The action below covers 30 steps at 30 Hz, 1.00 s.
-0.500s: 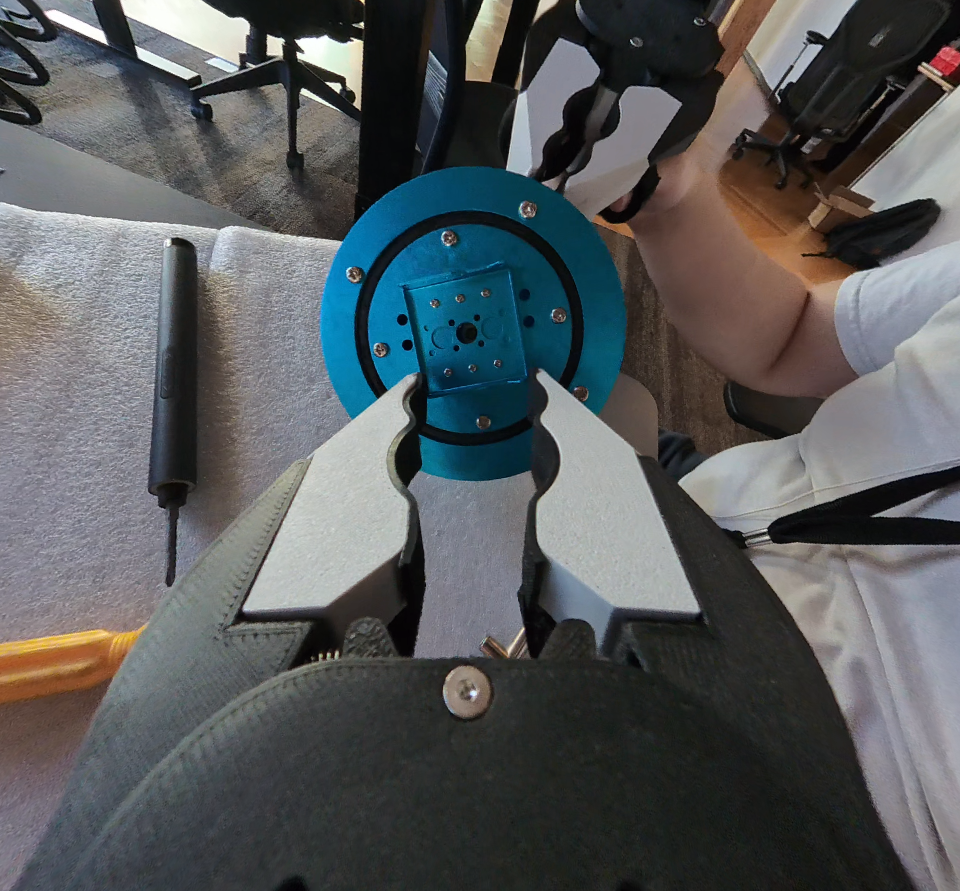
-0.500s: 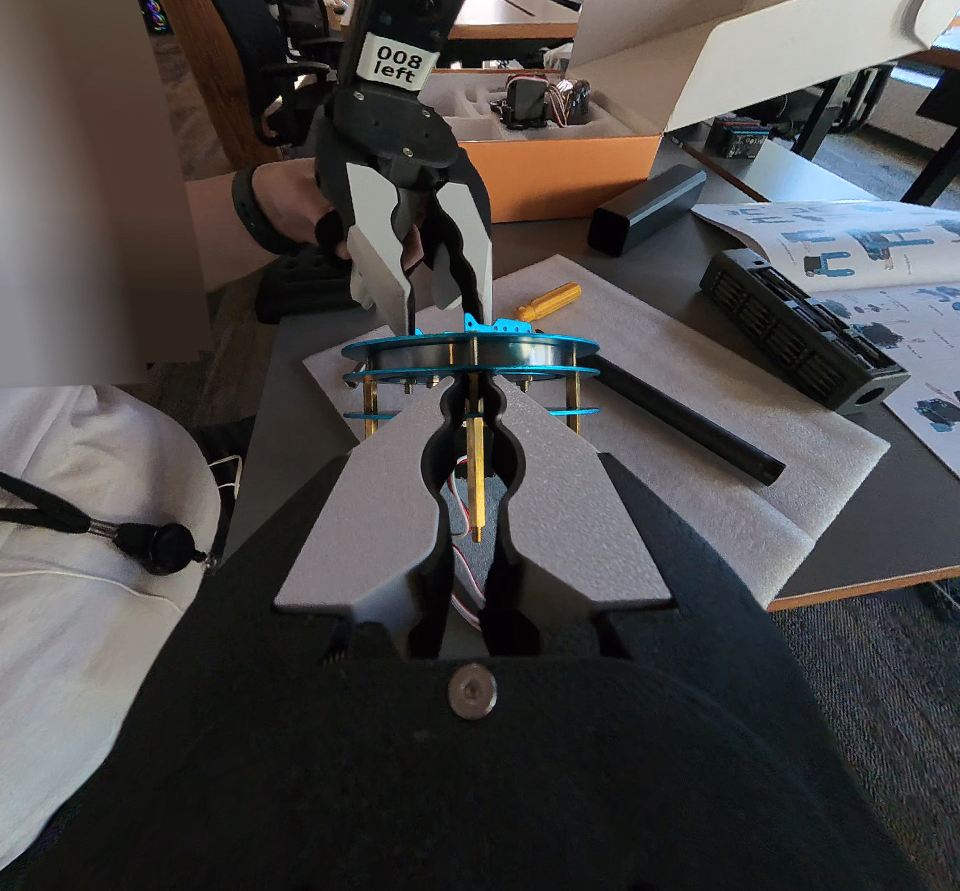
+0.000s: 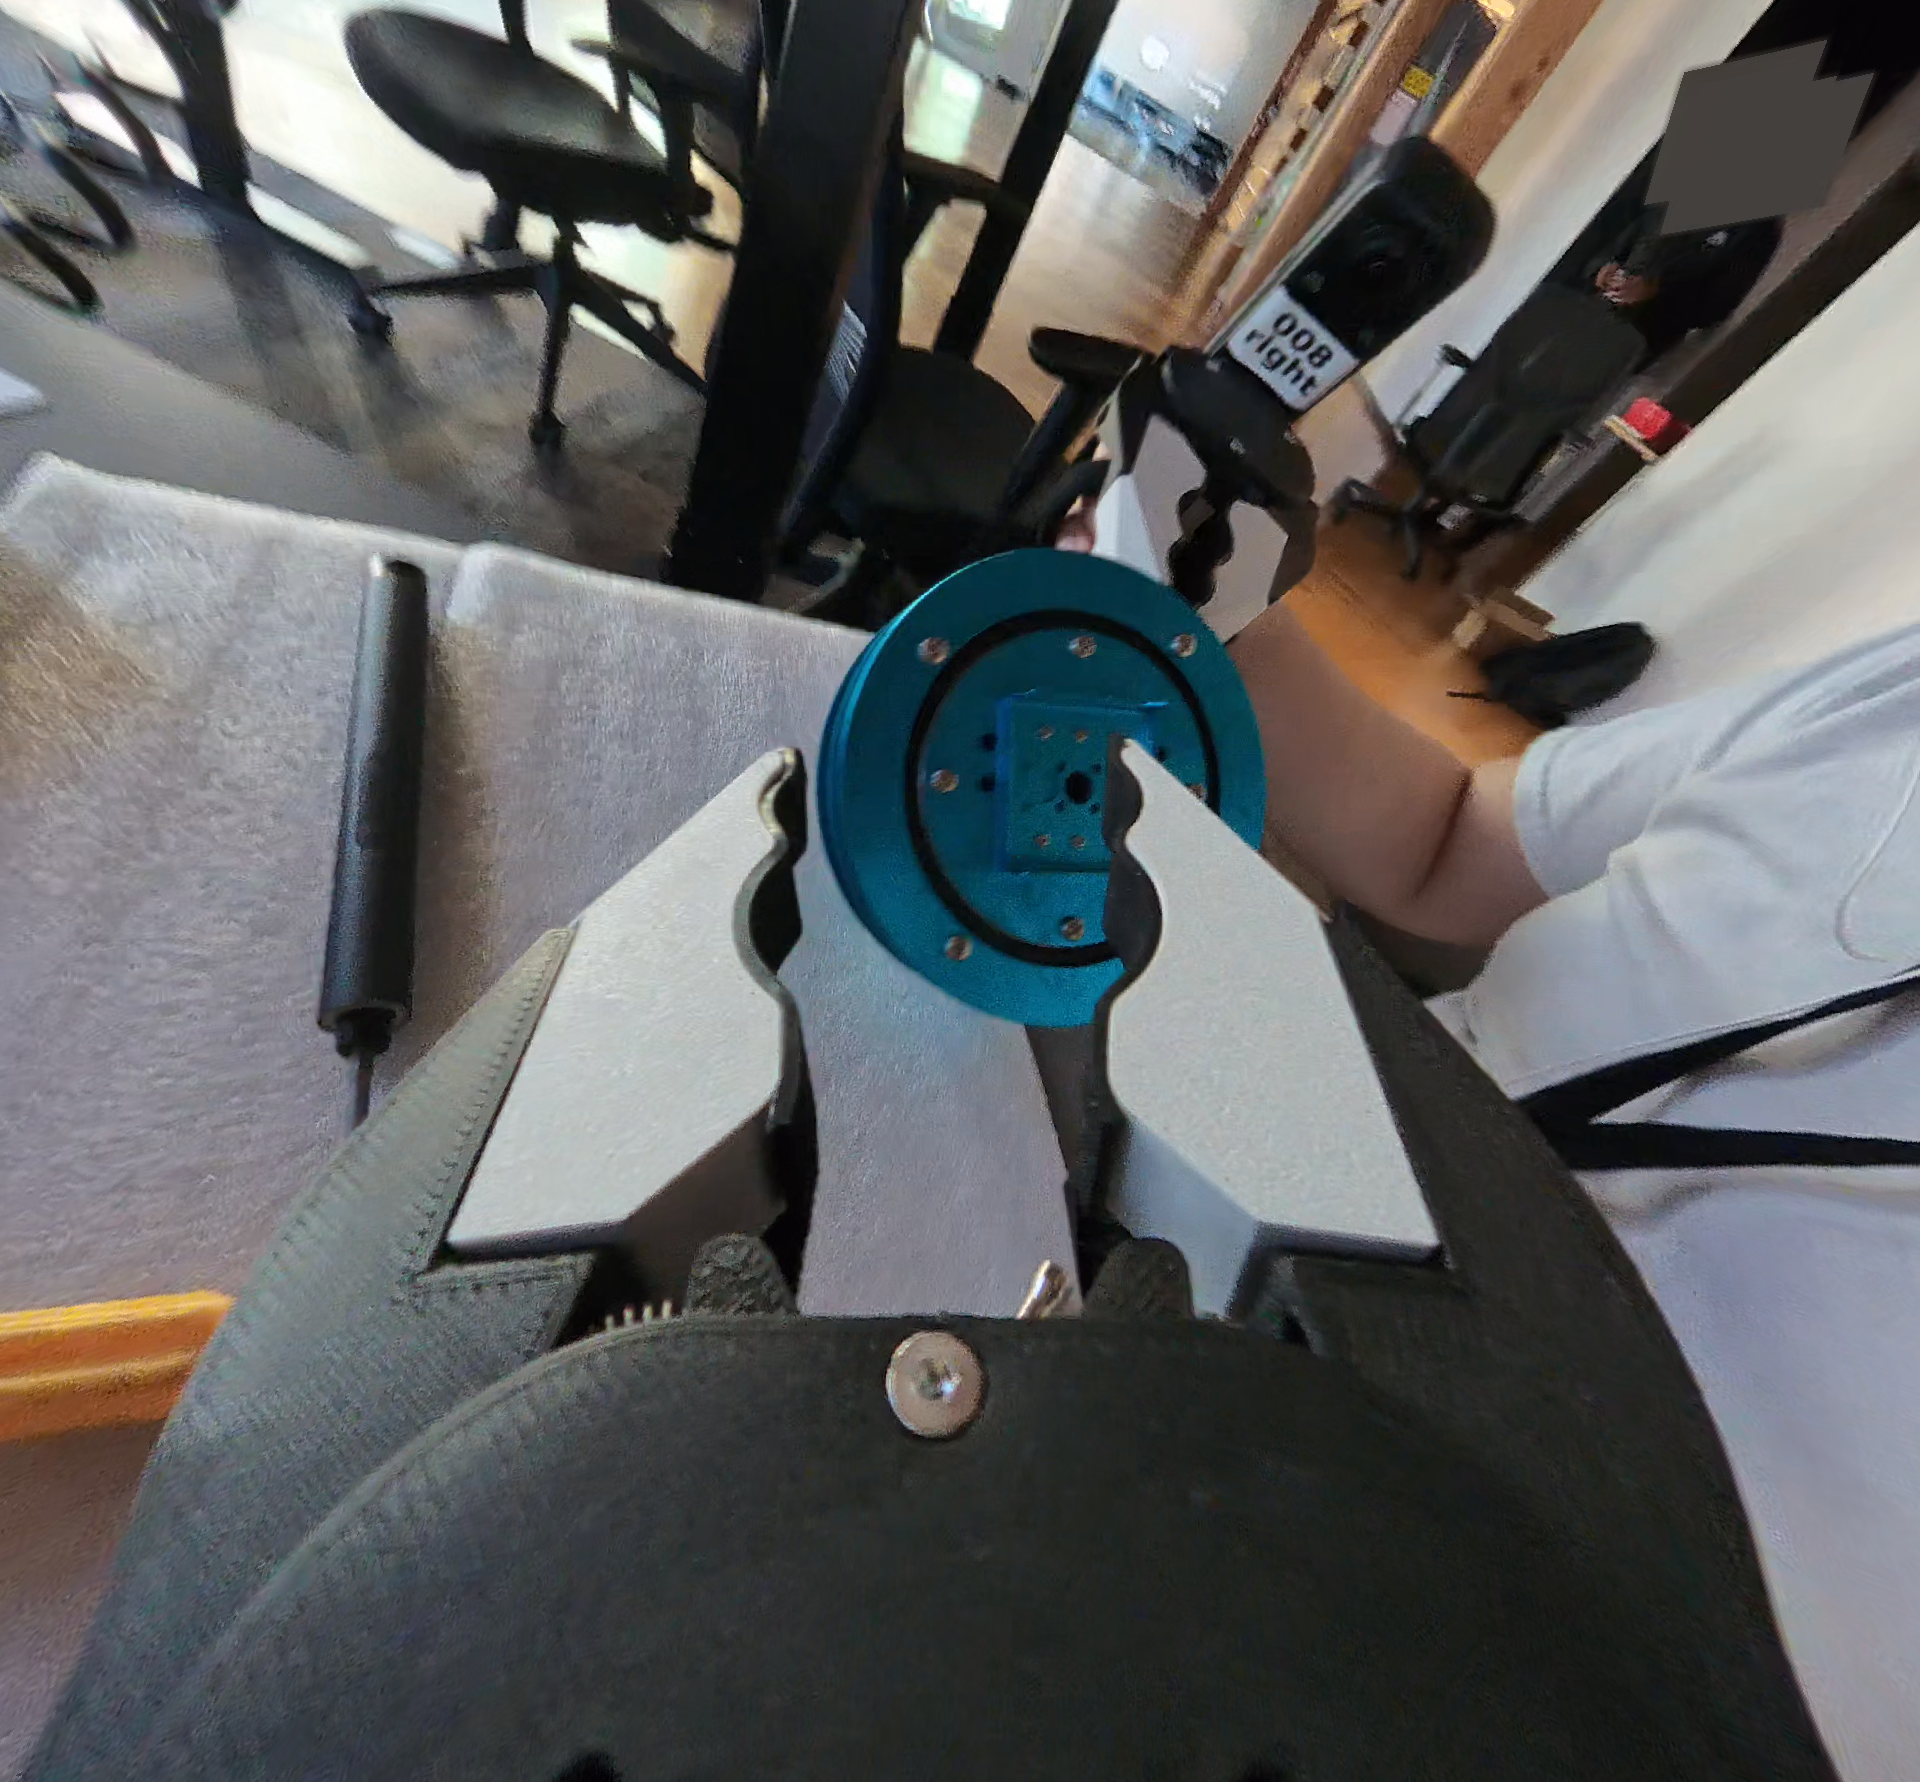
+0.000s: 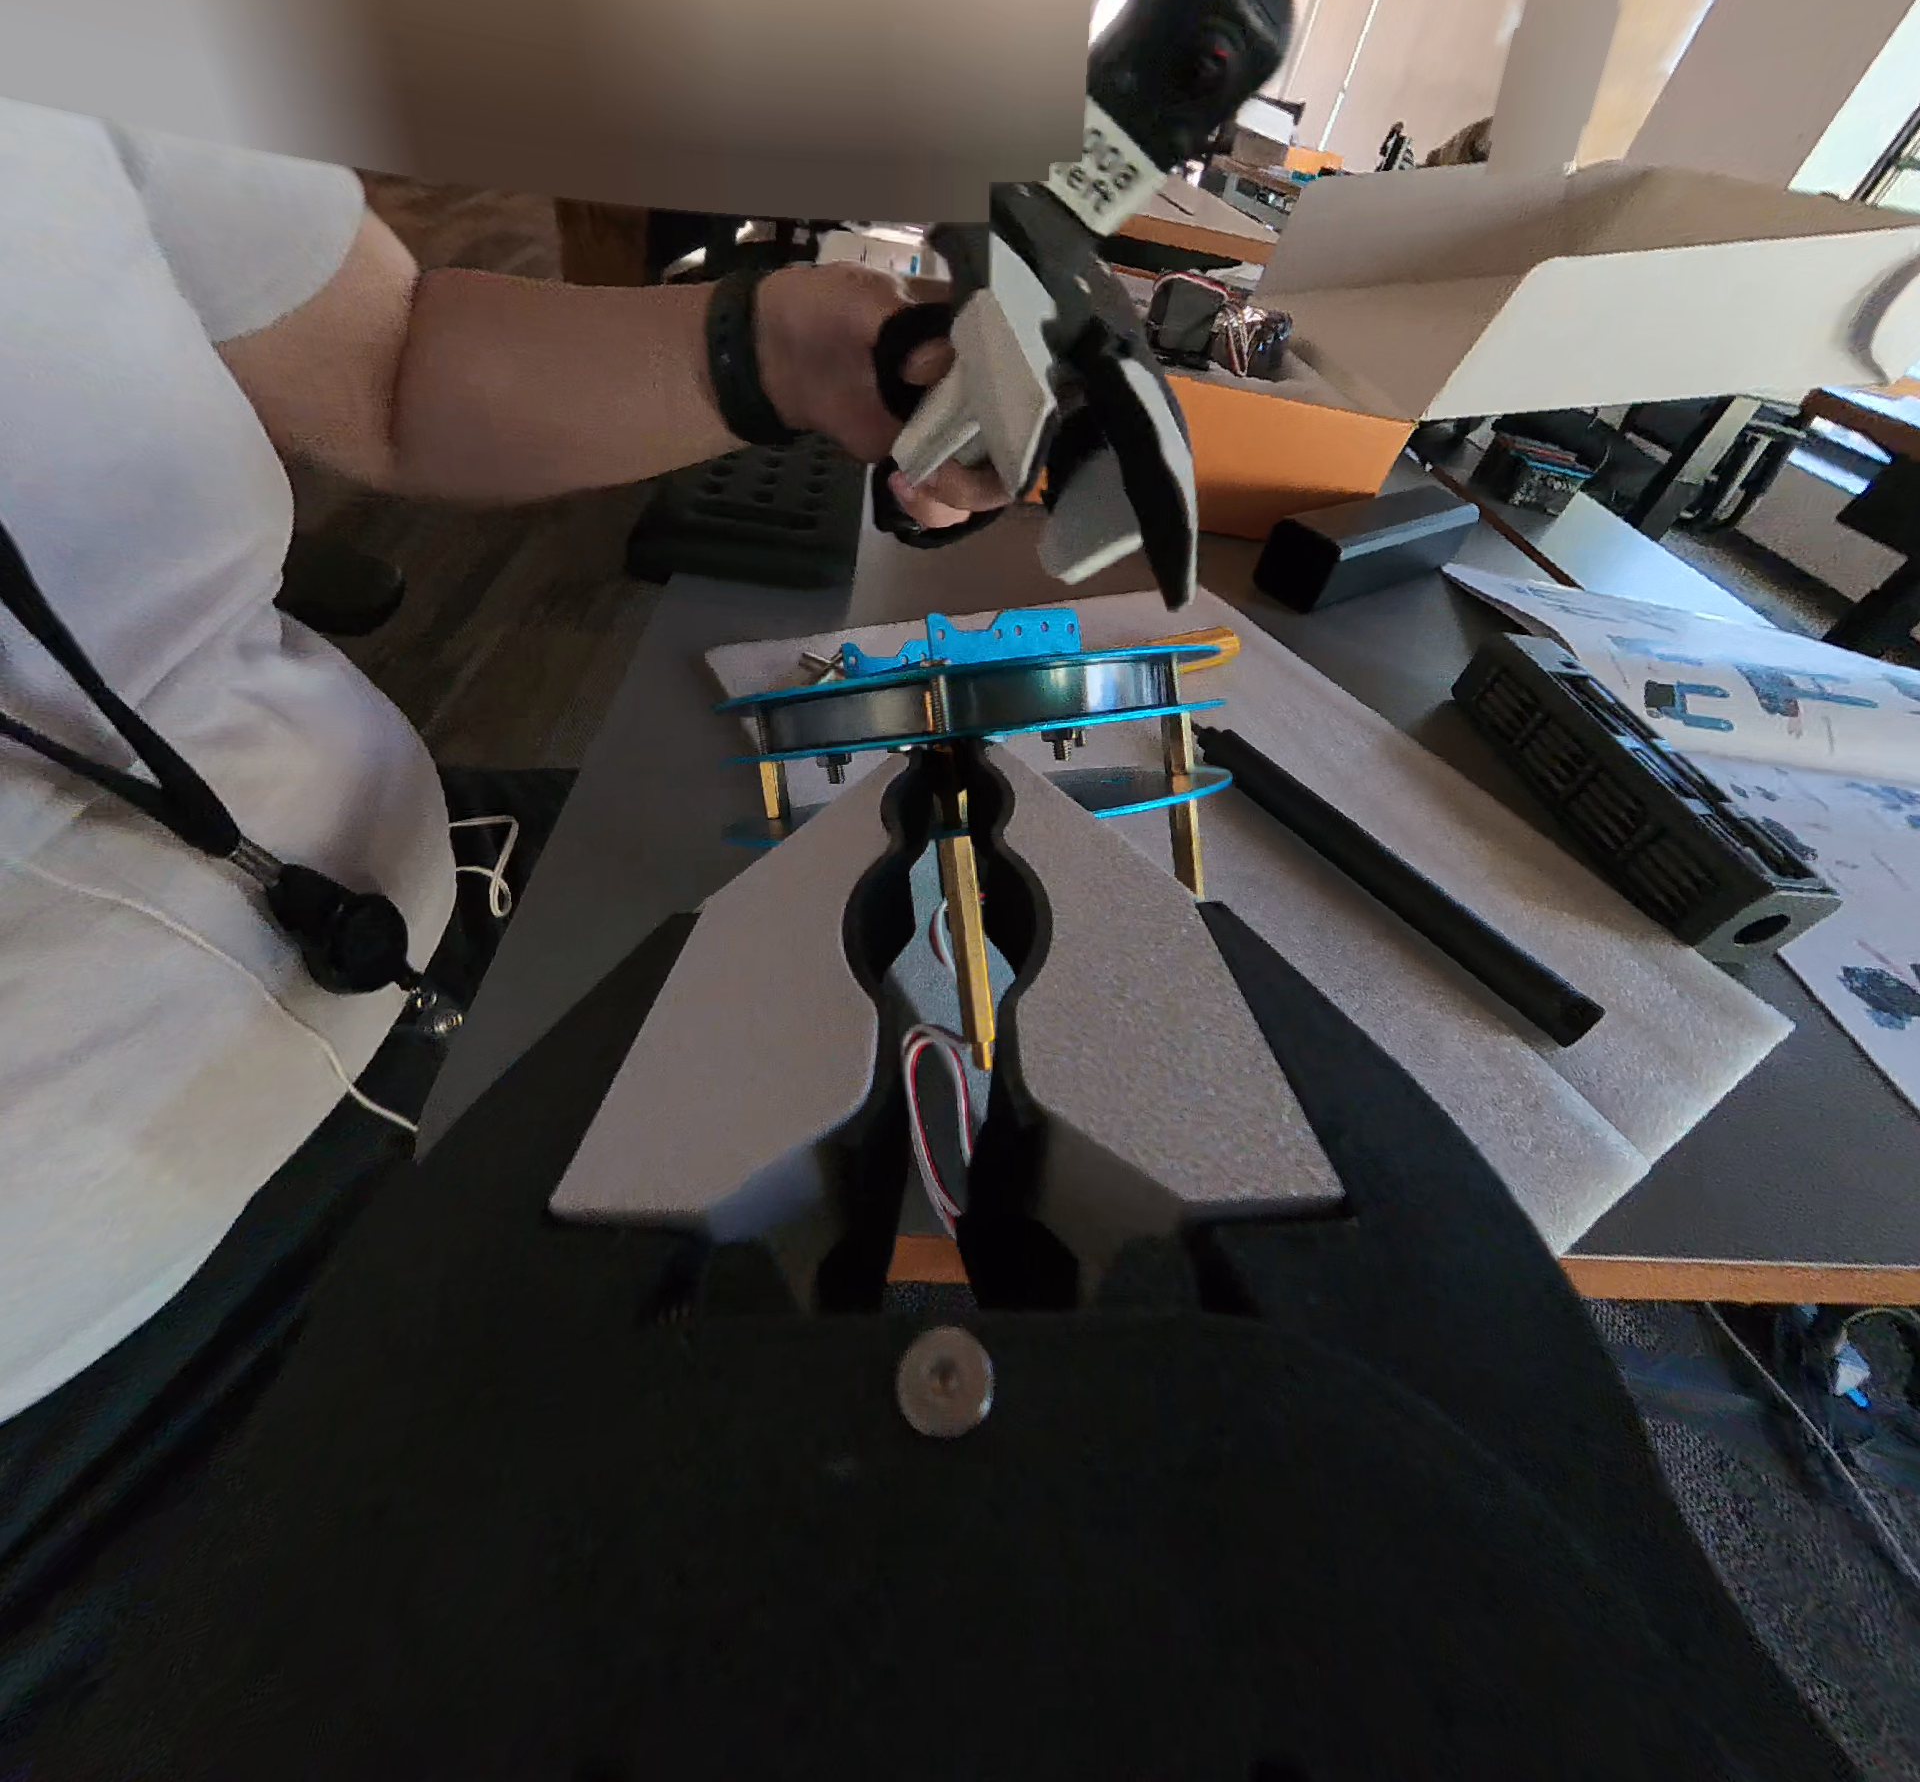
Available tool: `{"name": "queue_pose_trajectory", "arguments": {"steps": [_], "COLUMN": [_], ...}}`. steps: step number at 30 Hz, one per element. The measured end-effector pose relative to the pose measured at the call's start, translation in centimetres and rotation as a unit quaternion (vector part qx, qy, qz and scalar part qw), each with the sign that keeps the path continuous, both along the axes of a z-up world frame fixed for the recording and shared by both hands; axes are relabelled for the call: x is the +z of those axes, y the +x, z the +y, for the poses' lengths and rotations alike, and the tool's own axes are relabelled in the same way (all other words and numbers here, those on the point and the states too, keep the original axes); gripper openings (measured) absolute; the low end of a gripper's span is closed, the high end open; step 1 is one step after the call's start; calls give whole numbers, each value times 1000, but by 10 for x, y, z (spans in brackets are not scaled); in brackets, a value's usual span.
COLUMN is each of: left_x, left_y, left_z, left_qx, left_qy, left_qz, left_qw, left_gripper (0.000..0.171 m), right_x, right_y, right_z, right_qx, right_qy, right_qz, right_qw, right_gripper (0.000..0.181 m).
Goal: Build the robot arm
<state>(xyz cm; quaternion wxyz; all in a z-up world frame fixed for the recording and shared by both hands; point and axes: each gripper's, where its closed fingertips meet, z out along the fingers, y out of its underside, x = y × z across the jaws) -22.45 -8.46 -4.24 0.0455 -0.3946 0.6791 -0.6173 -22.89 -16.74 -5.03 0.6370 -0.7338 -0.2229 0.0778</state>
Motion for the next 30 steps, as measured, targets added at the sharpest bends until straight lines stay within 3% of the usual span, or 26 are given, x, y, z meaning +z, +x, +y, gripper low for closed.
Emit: {"name": "queue_pose_trajectory", "arguments": {"steps": [5, 8, 11, 13, 19, 26, 30], "left_x": [-36, -40, -47, -46, -42, -23, -28], "left_y": [7, 9, 5, 1, -2, -4, -1], "left_z": [-13, -24, -33, -38, -33, 0, 24], "left_qx": [-89, -132, -173, -196, -173, -88, -38], "left_qy": [-14, -54, -87, -125, -134, -134, -122], "left_qz": [91, 125, 166, 193, 236, 268, 300], "left_qw": [992, 982, 967, 953, 947, 950, 945], "left_gripper": [67, 72, 65, 47, 41, 40, 40], "right_x": [-4, -6, -6, -6, 1, 10, -7], "right_y": [-2, -3, -2, -1, 9, 20, 29], "right_z": [-6, -9, -10, -11, -4, 29, 51], "right_qx": [15, 20, 20, 20, 18, 26, 21], "right_qy": [18, 28, 37, 41, 31, -13, -59], "right_qz": [-16, -22, -18, -12, 16, 30, 40], "right_qw": [1000, 999, 999, 999, 999, 999, 997], "right_gripper": [5, 5, 5, 5, 4, 5, 5]}}
